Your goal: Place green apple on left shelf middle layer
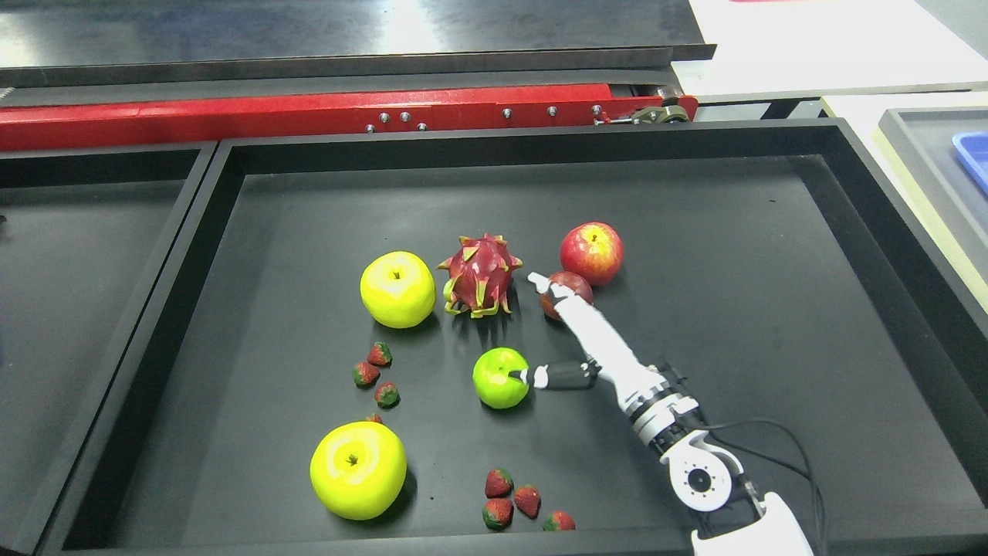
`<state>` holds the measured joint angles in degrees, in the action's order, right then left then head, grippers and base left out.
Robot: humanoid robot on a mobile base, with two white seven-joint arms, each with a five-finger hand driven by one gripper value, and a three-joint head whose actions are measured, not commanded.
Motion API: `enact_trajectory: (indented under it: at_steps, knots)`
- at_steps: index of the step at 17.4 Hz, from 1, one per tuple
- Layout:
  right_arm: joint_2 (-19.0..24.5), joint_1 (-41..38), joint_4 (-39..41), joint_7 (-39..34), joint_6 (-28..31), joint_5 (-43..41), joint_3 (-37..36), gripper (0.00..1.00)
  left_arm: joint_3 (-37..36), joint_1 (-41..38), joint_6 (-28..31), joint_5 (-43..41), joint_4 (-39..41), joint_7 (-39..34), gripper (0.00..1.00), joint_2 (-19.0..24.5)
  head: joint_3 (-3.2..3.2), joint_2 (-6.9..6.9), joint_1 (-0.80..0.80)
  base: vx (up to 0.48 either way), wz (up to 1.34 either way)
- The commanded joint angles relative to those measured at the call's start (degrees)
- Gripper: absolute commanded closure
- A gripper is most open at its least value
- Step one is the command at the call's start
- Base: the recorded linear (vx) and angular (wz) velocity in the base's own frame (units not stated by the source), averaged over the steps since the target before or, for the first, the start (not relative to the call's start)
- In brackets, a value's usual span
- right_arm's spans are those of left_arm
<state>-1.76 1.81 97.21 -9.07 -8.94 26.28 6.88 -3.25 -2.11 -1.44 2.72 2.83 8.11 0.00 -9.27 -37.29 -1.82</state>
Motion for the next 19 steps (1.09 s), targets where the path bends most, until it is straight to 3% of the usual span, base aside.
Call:
enact_trajectory:
  at_steps: [1,5,12,19]
  knots:
    - [0.76,-8.48,-1.58,7.75,-5.72,-17.92,-8.97,0.00,0.00,0.00,0.04,0.00,-0.02,-0.02,0.00,1.00,0.00,0.00,0.00,0.004,0.01]
    - [0.76,-13.40,-2.38,9.51,-12.93,-24.76,-8.55,0.00,0.00,0.00,0.04,0.00,0.07,-0.02,0.00,1.00,0.00,0.00,0.00,0.000,0.00]
    - [0.76,-15.43,-1.85,8.98,-11.98,-26.89,-2.40,0.00,0.00,0.00,0.04,0.00,0.07,-0.02,0.00,1.00,0.00,0.00,0.00,0.000,0.00]
    - [0.76,-15.43,-1.85,8.90,-11.80,-26.80,-1.69,0.00,0.00,0.00,0.04,0.00,0.07,-0.02,0.00,1.00,0.00,0.00,0.00,0.000,0.00]
